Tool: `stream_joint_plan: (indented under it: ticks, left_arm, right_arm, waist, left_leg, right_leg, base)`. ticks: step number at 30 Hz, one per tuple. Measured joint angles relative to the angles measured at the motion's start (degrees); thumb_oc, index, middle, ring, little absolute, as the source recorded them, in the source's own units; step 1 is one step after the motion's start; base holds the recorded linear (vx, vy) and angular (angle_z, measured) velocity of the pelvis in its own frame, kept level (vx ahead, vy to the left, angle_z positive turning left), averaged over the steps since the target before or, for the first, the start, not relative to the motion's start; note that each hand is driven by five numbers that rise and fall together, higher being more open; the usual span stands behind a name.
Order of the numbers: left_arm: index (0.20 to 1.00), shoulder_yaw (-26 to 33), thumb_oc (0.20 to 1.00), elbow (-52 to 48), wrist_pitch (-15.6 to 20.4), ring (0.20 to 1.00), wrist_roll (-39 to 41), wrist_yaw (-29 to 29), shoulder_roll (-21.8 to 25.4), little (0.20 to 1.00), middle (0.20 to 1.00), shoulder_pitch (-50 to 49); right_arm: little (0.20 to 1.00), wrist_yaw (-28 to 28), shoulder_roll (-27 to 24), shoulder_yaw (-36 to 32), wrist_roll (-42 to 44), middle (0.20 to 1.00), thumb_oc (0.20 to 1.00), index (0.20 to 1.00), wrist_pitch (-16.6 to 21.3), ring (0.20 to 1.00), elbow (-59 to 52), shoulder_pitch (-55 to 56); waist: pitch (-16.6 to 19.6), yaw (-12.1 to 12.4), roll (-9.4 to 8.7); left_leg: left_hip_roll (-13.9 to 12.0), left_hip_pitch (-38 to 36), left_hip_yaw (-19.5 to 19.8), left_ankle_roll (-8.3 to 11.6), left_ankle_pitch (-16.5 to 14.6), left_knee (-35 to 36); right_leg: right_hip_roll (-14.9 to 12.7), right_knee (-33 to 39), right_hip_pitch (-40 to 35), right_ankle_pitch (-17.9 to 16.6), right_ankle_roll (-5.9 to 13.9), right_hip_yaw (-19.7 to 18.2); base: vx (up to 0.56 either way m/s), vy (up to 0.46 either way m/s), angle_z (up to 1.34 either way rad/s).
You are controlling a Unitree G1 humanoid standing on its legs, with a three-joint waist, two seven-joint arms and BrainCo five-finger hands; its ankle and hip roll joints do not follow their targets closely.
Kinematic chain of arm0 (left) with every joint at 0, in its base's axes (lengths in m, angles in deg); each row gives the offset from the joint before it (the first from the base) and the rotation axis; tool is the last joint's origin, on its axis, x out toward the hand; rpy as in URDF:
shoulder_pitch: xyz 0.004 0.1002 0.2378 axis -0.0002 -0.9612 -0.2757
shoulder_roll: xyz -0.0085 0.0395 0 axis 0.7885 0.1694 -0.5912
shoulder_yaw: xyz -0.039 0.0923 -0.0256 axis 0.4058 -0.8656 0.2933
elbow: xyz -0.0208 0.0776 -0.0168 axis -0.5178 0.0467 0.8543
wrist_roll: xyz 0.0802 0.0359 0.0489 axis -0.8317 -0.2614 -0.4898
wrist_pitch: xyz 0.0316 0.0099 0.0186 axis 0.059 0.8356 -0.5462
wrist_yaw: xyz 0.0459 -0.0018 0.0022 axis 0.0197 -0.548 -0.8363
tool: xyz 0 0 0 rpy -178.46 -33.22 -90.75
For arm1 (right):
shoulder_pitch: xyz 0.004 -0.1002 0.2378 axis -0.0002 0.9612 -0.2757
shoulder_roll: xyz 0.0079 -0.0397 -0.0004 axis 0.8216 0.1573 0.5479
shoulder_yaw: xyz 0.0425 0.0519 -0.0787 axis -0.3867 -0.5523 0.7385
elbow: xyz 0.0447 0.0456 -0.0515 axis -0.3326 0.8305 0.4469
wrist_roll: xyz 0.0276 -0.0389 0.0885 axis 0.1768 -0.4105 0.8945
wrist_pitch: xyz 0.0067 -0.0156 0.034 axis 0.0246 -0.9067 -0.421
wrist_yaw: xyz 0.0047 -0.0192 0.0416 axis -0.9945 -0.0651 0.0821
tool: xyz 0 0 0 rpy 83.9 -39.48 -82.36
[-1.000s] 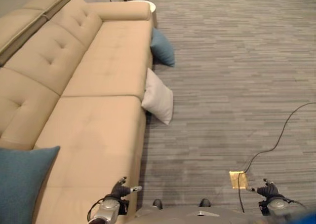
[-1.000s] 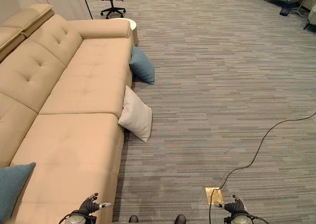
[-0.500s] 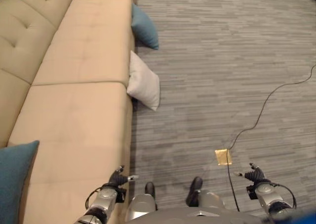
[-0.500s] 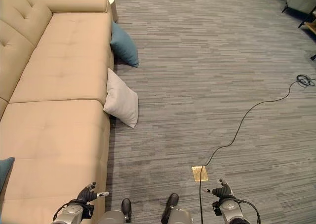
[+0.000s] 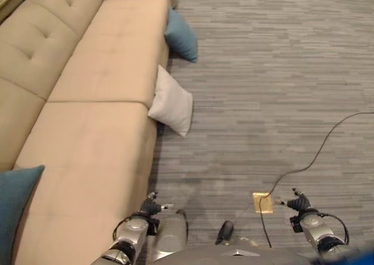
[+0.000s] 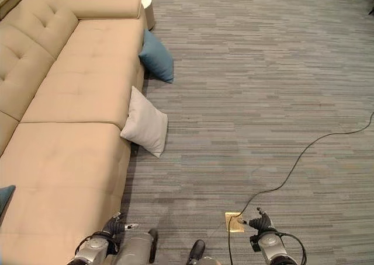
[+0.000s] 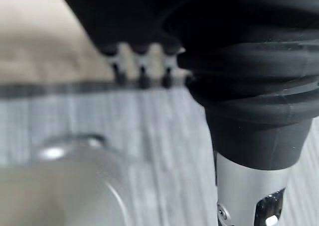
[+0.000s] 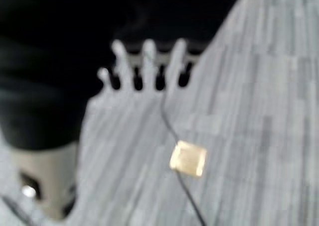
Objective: Pick up all the scattered cushions and arrange them neatly on the sofa.
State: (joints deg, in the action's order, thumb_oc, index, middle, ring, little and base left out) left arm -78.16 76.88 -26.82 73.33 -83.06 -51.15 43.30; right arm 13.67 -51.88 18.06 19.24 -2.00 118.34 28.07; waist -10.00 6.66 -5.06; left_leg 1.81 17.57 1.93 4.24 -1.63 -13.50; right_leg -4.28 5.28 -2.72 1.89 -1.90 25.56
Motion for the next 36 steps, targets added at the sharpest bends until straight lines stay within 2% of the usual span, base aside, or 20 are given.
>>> stream_joint_plan:
  ticks: [4,5,7,8,9,11,13,15,18,19,20,23,25,26,27,29,30,31,34,36]
  left_arm:
    - [1.0,1.4,1.0,0.2,-0.27,1.0,-0.02,0.02,0.78,1.0,1.0,-2.75]
    - [1.0,1.53,1.0,0.46,-0.3,1.0,-0.03,0.03,1.3,1.0,1.0,-3.41]
    - [1.0,1.55,1.0,-0.08,-0.28,1.0,-0.05,-0.01,3.16,1.0,1.0,-3.01]
    - [1.0,2.46,1.0,0.09,-0.39,1.0,-0.03,0.05,4.29,1.0,1.0,-1.61]
    - [1.0,2.76,1.0,0.12,-0.42,1.0,-0.03,0.06,4.65,1.0,1.0,-1.34]
    - [1.0,3.44,1.0,-0.09,-0.4,1.0,-0.04,0.07,4.97,1.0,1.0,0.12]
    - [1.0,3.07,1.0,-0.27,0.1,1.0,-0.05,0.35,5.82,1.0,1.0,1.44]
    - [1.0,3.21,1.0,-1.02,0.0,1.0,0.01,1.08,5.73,1.0,1.0,1.54]
    - [1.0,3.05,1.0,-0.81,-0.25,1.0,0.02,1.09,4.42,1.0,1.0,0.23]
    - [1.0,2.54,1.0,-0.06,-0.2,1.0,0.03,1.01,3.26,1.0,1.0,-0.24]
    - [1.0,2.53,1.0,0.54,-0.3,1.0,0.01,1.02,2.63,1.0,1.0,-0.26]
    - [1.0,2.59,1.0,2.94,-0.11,1.0,0.0,1.1,1.25,1.0,1.0,0.03]
    - [1.0,2.45,1.0,4.66,-0.17,1.0,-0.04,1.14,0.93,1.0,1.0,-1.14]
    - [1.0,2.19,1.0,4.41,-0.13,1.0,-0.04,1.14,-0.1,1.0,1.0,-1.56]
    - [1.0,2.05,1.0,4.38,-0.05,1.0,-0.06,1.05,-0.62,1.0,1.0,-1.45]
    - [1.0,2.06,1.0,3.83,0.14,1.0,-0.05,1.0,-0.65,1.0,1.0,0.4]
    - [1.0,2.17,1.0,3.91,0.14,1.0,0.01,0.85,-0.82,1.0,1.0,0.08]
    - [1.0,2.18,1.0,3.87,0.26,1.0,0.06,0.81,-0.75,1.0,1.0,0.48]
    - [1.0,2.58,1.0,3.82,0.37,1.0,0.15,0.82,0.39,1.0,1.0,1.18]
    - [1.0,2.47,1.0,3.88,0.2,1.0,0.11,0.9,0.88,1.0,1.0,0.91]
  right_arm:
    - [1.0,0.1,0.53,1.43,-0.06,1.0,1.0,1.0,0.3,1.0,0.6,-0.44]
    - [1.0,-0.01,1.21,1.51,-0.09,1.0,1.0,1.0,0.45,1.0,0.94,-0.31]
    - [1.0,0.09,2.74,1.52,-0.09,1.0,1.0,1.0,0.47,1.0,0.97,-0.18]
    - [1.0,0.15,3.84,1.55,-0.11,1.0,1.0,1.0,0.4,1.0,1.08,-0.25]
    - [1.0,0.19,4.21,1.6,-0.12,1.0,1.0,1.0,0.42,1.0,0.96,-0.44]
    - [1.0,0.57,4.32,2.22,-0.75,1.0,1.0,1.0,0.46,1.0,0.94,-1.55]
    - [1.0,1.02,4.51,3.22,-1.23,1.0,1.0,1.0,0.34,1.0,-0.49,-1.62]
    - [1.0,1.4,4.58,3.47,-1.26,1.0,1.0,1.0,0.3,1.0,-0.65,-2.08]
    - [1.0,1.4,4.18,3.46,-1.28,1.0,1.0,1.0,0.31,1.0,-1.34,-2.7]
    - [1.0,1.47,4.21,3.54,-1.29,1.0,1.0,1.0,0.32,1.0,-1.38,-2.5]
    - [1.0,1.5,4.04,3.63,-1.29,1.0,1.0,1.0,0.33,1.0,-1.55,-2.56]
    - [1.0,1.48,3.87,3.7,-1.38,1.0,1.0,1.0,-0.28,1.0,-1.05,-2.05]
    - [1.0,1.54,3.85,3.94,-2.3,1.0,1.0,1.0,-0.7,1.0,-0.48,-0.29]
    - [1.0,1.51,2.97,3.87,-2.29,1.0,1.0,1.0,-0.75,1.0,0.06,-0.17]
    - [1.0,1.48,2.36,3.81,-2.24,1.0,1.0,1.0,-0.7,1.0,0.07,-0.44]
    - [1.0,1.44,1.98,3.81,-2.18,1.0,1.0,1.0,-0.62,1.0,-0.19,-0.89]
    - [1.0,1.33,1.54,3.79,-2.08,1.0,1.0,1.0,-0.33,1.0,-0.63,-1.63]
    - [1.0,1.31,1.5,3.77,-2.04,1.0,1.0,1.0,-0.12,1.0,-0.28,-2.27]
    - [1.0,1.35,2.22,3.92,-1.58,1.0,1.0,1.0,-0.06,1.0,0.48,-2.42]
    - [1.0,1.07,2.24,4.0,-0.92,1.0,1.0,1.0,0.15,1.0,0.75,-3.49]
  waist:
    - [0.41,0.96,0.92]
    - [0.56,1.04,0.35]
    - [1.48,0.67,-2.87]
    - [1.41,1.0,-4.44]
    - [1.36,0.9,-4.5]
    - [0.29,1.45,-2.81]
    - [-0.27,-0.11,-1.82]
    - [-0.39,0.37,-1.87]
    - [-0.61,-0.67,-0.92]
    - [-0.32,-0.75,-0.32]
    - [-0.28,-0.92,0.32]
    - [-0.24,-1.6,1.61]
    - [1.43,-2.99,1.27]
    - [2.63,-2.72,2.83]
    - [2.91,-2.53,2.85]
    - [2.53,-2.14,0.94]
    - [2.41,-0.88,0.37]
    - [2.01,-0.41,-0.08]
    - [0.66,0.73,-1.86]
    - [-0.03,0.52,-2.17]
  left_leg:
    - [-0.78,0.39,0.29,-0.87,7.15,6.8]
    - [-0.94,-0.51,0.07,-4.78,7.65,6.4]
    - [0.48,-0.97,-1.19,-4.44,5.9,7.13]
    - [1.21,-1.65,-2.63,-5.73,5.36,7.28]
    - [1.35,-2.43,-2.82,-6.28,4.58,7.4]
    - [0.46,-5.36,-3.59,-7.36,3.44,8.05]
    - [0.52,-8.88,-3.04,-7.92,2.01,8.72]
    - [1.36,-10.06,-2.47,-9.13,-0.23,9.33]
    - [1.81,-13.11,-1.28,-9.6,-0.94,10.67]
    - [1.86,-13.49,-1.17,-9.66,-1.11,10.57]
    - [1.76,-13.7,0.28,-8.98,-3.03,10.37]
    - [1.4,-16.24,2.86,-7.78,-3.91,11.02]
    - [0.87,-20.24,6.75,-5.98,-6.85,11.3]
    - [-1.17,-20.65,7.26,-5.24,-7.21,11.14]
    - [-1.74,-17.67,7.44,-4.08,-7.64,4.81]
    - [-0.89,-9.1,4.93,-2.64,-8.4,-12.22]
    - [-1.31,-4.21,3.78,-2.19,-6.73,-21.26]
    - [-2.11,-1.66,2.28,-2.01,-6.63,-26.15]
    - [-2.76,1.86,0.62,-1.85,-6.53,-23.88]
    - [-1.93,3.48,-1.42,-1.35,-5.87,-11.97]
  right_leg:
    - [2.87,-0.04,-3.64,2.82,2.27,-2.59]
    - [3.13,-0.64,-4.58,4.33,3.49,-3.84]
    - [0.38,-3.81,-2.67,6.32,4.78,-5.02]
    - [-1.15,-7.15,-1.37,7.72,5.53,-6.26]
    - [-1.62,-8.94,-1.02,7.63,5.73,-6.52]
    - [-3.4,-23.72,4.3,8.73,9.73,-8.0]
    - [-4.87,-43.04,13.0,8.12,16.21,-12.29]
    - [-5.11,-42.79,17.61,9.02,14.53,-12.58]
    - [-4.4,-31.84,18.59,9.08,10.77,-12.94]
    - [-4.29,-23.93,20.25,6.23,8.74,-13.52]
    - [-4.87,-20.19,21.74,3.89,8.92,-13.92]
    - [-5.13,-10.28,21.29,-3.06,9.39,-14.87]
    - [-4.5,-7.84,17.43,-9.95,5.71,-15.14]
    - [-2.72,-7.61,16.18,-8.79,5.48,-13.79]
    - [-1.83,-3.98,13.13,-9.03,4.2,-11.22]
    - [-2.15,-2.81,11.76,-8.84,1.68,-9.31]
    - [-1.11,-2.5,10.15,-6.71,-1.28,-8.67]
    - [-0.27,-1.23,8.26,-5.65,-2.12,-8.45]
    - [0.98,-0.04,4.44,-4.42,-2.59,-6.96]
    - [1.18,0.31,2.72,-1.15,-2.48,-6.01]
  base:
    - [0.28,0.054,-0.43]
    - [0.23,0.067,-0.45]
    - [0.17,0.07,-0.23]
    - [0.17,0.097,-0.31]
    - [0.22,0.137,-0.49]
    - [0.11,0.099,-0.37]
    - [0.22,0.094,0.23]
    - [0.33,0.043,0.13]
    - [0.3,-0.066,0.25]
    - [0.38,-0.142,0.3]
    - [0.48,-0.196,0.42]
    - [0.37,-0.172,0.53]
    - [0.29,-0.25,0.86]
    - [0.13,-0.239,0.71]
    - [0.08,-0.25,0.69]
    - [0.13,-0.232,0.52]
    - [0.15,-0.212,0.26]
    - [0.19,-0.172,0.25]
    - [0.2,-0.073,0.14]
    - [0.35,-0.064,0.25]
